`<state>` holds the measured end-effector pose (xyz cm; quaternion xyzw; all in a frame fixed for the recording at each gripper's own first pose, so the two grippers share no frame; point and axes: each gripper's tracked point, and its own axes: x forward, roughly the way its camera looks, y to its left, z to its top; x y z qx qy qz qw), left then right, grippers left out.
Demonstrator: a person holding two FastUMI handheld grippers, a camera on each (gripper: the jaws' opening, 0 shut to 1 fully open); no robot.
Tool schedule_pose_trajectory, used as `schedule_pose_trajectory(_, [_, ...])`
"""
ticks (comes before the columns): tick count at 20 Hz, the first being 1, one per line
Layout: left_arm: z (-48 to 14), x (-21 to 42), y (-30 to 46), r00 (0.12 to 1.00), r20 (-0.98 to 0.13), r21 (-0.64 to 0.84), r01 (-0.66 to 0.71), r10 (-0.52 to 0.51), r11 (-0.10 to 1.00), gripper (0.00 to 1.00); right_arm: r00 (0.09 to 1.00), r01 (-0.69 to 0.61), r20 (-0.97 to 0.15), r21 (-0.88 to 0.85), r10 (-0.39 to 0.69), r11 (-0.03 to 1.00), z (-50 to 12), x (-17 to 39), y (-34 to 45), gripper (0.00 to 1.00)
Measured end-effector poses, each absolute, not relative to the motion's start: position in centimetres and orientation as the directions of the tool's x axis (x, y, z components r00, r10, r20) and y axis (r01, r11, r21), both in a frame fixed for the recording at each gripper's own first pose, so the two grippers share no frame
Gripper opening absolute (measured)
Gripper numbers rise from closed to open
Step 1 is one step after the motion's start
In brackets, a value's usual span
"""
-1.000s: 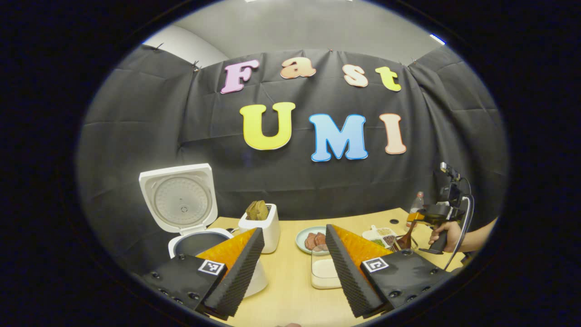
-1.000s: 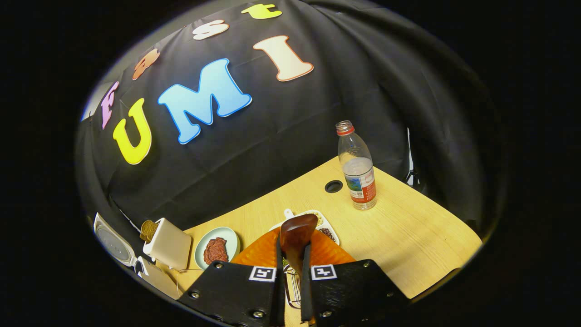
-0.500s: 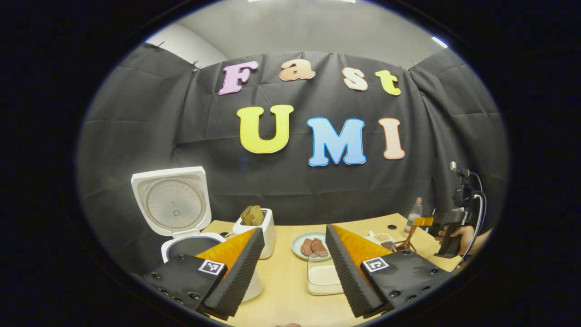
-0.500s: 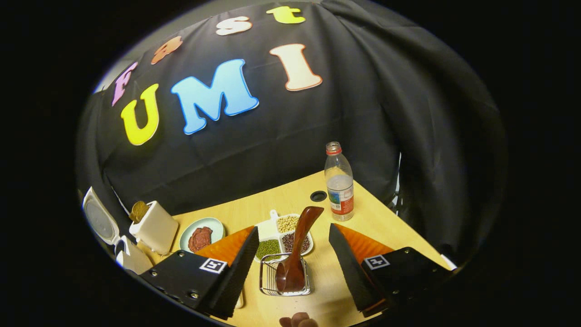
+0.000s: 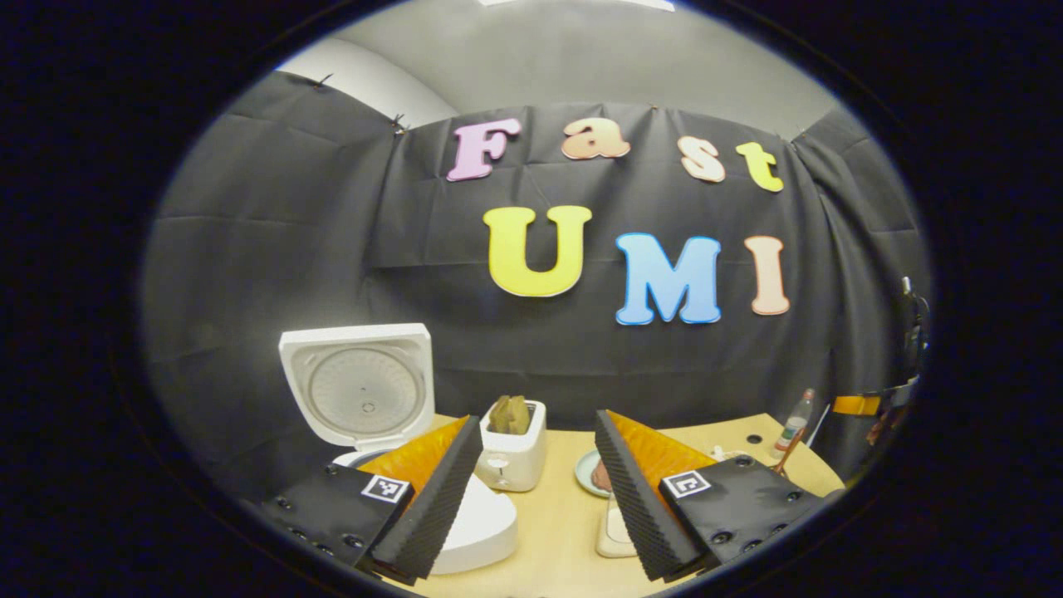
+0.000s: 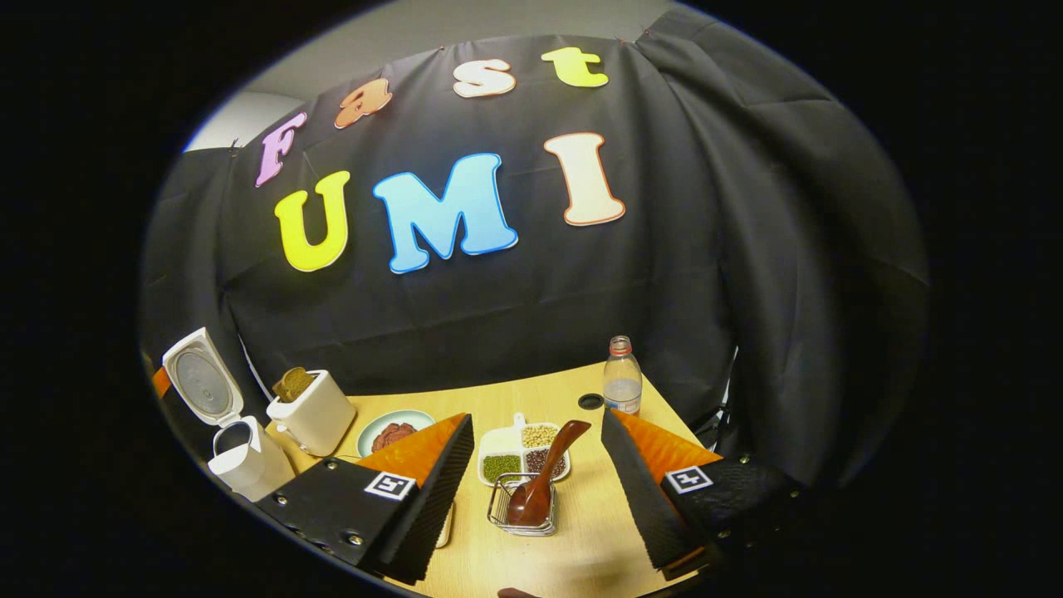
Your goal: Close the left gripper, press the button to open the rice cooker; take a wooden spoon from the chopstick holder with the right hand, scoop a spoonful of rice and pour it into the rice cooker, then put the wooden spoon back into the chopstick holder.
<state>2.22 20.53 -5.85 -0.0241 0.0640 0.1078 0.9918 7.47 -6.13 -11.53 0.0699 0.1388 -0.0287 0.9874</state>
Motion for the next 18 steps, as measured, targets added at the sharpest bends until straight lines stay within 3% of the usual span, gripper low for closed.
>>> schedule_pose_trajectory(2, [-4.6,2.9,23.9,0.959,-0.121,-0.048,-0.265,0.258,0.963,0.99,0.965,0.051,-0.261,0.135,-0.015,0.989,-10.7,6.9,-5.6,0.94])
schedule_pose_trajectory(5, [-2.4,4.3,28.0,0.946,-0.104,-0.077,-0.317,0.308,0.945,0.92,0.962,0.042,-0.273,0.14,-0.002,0.989,-11.0,6.4,-4.8,0.94])
schedule_pose_trajectory(10, [0.5,7.8,34.7,0.915,-0.087,-0.112,-0.403,0.395,0.908,0.97,0.951,0.02,-0.307,0.171,0.034,0.985,-12.2,5.9,-2.4,0.94])
schedule_pose_trajectory(18, [0.0,15.0,45.4,0.858,-0.153,-0.2,-0.513,0.49,0.835,0.97,0.947,0.003,-0.318,0.139,0.042,0.99,-12.5,6.9,-0.5,0.94])
